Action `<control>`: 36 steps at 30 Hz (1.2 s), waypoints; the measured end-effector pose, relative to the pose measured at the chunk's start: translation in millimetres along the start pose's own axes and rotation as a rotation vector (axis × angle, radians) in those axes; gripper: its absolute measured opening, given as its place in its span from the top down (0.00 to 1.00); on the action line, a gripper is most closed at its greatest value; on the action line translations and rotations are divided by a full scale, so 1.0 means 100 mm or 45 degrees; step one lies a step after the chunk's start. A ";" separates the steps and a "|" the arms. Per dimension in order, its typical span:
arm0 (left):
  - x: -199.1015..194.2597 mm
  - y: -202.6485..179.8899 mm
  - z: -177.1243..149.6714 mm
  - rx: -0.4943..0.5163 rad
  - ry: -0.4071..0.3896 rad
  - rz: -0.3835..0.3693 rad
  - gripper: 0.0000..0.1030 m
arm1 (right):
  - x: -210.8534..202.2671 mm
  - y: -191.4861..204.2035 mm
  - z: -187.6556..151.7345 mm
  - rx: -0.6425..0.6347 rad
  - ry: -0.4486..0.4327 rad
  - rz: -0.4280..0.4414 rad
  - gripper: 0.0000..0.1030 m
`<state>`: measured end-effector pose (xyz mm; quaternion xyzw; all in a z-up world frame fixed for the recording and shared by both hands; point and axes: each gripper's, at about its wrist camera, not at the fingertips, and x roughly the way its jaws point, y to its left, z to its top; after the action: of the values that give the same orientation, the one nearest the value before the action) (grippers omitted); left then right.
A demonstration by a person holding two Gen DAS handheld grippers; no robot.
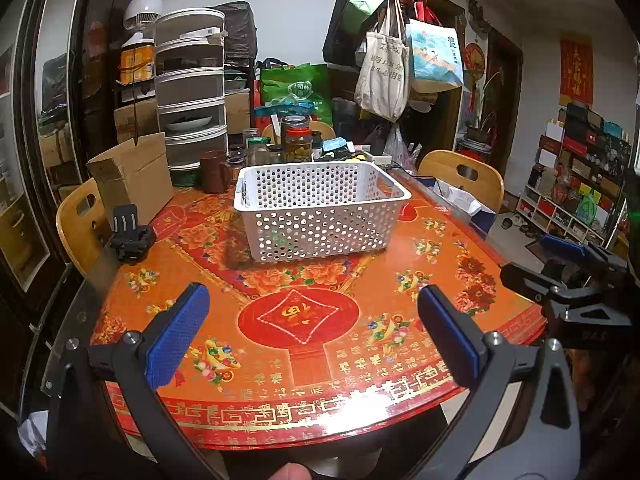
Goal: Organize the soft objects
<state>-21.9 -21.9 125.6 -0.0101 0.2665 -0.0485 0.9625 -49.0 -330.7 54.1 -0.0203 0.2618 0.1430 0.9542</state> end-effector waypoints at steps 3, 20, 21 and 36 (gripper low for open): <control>0.04 0.02 0.01 -0.006 0.007 0.002 0.00 | 0.02 -0.01 -0.01 0.000 0.008 -0.004 0.01; 0.09 0.04 -0.02 -0.003 0.015 -0.005 0.00 | 0.02 0.01 -0.03 -0.014 0.013 -0.008 0.01; 0.09 0.04 -0.02 -0.004 0.015 -0.005 0.00 | 0.02 0.02 -0.03 -0.014 0.013 -0.008 0.01; 0.11 0.02 -0.04 -0.007 0.014 -0.005 0.00 | 0.02 -0.01 -0.03 -0.008 0.023 -0.003 0.01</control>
<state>-14.9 -21.0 116.2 -0.0132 0.2721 -0.0499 0.9609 -48.3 -331.1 50.7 -0.0249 0.2699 0.1426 0.9520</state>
